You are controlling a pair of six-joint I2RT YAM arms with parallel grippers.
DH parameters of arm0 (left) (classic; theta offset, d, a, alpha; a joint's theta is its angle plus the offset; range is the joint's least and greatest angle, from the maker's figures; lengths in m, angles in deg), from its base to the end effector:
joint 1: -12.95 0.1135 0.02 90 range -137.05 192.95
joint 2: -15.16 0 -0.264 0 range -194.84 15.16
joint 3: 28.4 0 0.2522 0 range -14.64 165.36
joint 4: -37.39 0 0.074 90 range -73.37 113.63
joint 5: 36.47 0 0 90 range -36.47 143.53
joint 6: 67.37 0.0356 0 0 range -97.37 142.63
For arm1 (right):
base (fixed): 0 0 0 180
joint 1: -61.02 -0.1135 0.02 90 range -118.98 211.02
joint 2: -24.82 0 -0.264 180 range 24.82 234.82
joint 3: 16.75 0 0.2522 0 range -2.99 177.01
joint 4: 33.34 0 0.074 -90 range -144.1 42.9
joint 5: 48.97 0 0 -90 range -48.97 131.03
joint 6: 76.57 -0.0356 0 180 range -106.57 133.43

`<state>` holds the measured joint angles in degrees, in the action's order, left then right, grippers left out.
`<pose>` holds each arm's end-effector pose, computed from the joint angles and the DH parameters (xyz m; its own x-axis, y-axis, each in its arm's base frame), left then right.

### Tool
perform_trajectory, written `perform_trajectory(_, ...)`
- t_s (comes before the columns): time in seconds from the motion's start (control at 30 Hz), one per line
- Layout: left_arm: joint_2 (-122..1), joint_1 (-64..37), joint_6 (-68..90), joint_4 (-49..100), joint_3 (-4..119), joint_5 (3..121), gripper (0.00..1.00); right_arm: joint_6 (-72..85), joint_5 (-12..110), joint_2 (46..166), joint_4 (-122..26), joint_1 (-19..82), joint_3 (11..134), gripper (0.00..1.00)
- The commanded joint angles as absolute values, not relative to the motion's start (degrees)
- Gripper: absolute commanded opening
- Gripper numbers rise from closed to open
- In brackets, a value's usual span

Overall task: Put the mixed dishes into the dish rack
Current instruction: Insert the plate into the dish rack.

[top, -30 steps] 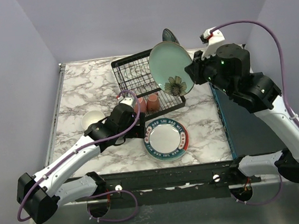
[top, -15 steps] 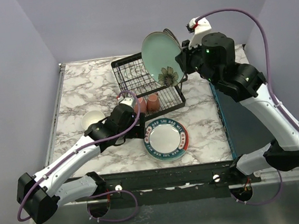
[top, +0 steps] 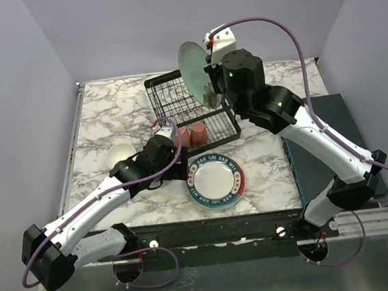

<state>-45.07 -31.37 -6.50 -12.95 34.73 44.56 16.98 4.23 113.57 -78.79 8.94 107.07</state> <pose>0.1574 -0.1460 0.2750 -0.7595 0.0696 -0.6467 0.2804 0.9322 -0.2289 0.2144 0.2405 0.5039 -0.0938 -0.2011 -0.9751 -0.2759 0.9463 -0.1686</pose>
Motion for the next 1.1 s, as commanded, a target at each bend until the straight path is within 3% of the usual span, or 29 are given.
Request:
perform_trajectory(0.0, -44.67, -31.1, -6.36, -14.01, 34.17, 42.74, 0.99, 25.18, -6.62, 115.19, -63.91, 8.15, 111.13, 0.0)
perform_trajectory(0.7, -45.55, -31.09, -6.2, -14.52, 34.33, 42.02, 0.99, 49.45, -12.7, 122.34, -39.84, 8.28, 110.33, 0.0)
perform_trajectory(1.07, -45.58, -31.09, -6.19, -14.69, 34.41, 41.84, 0.99, 42.81, -6.63, 123.11, -48.27, 10.58, 111.42, 0.0)
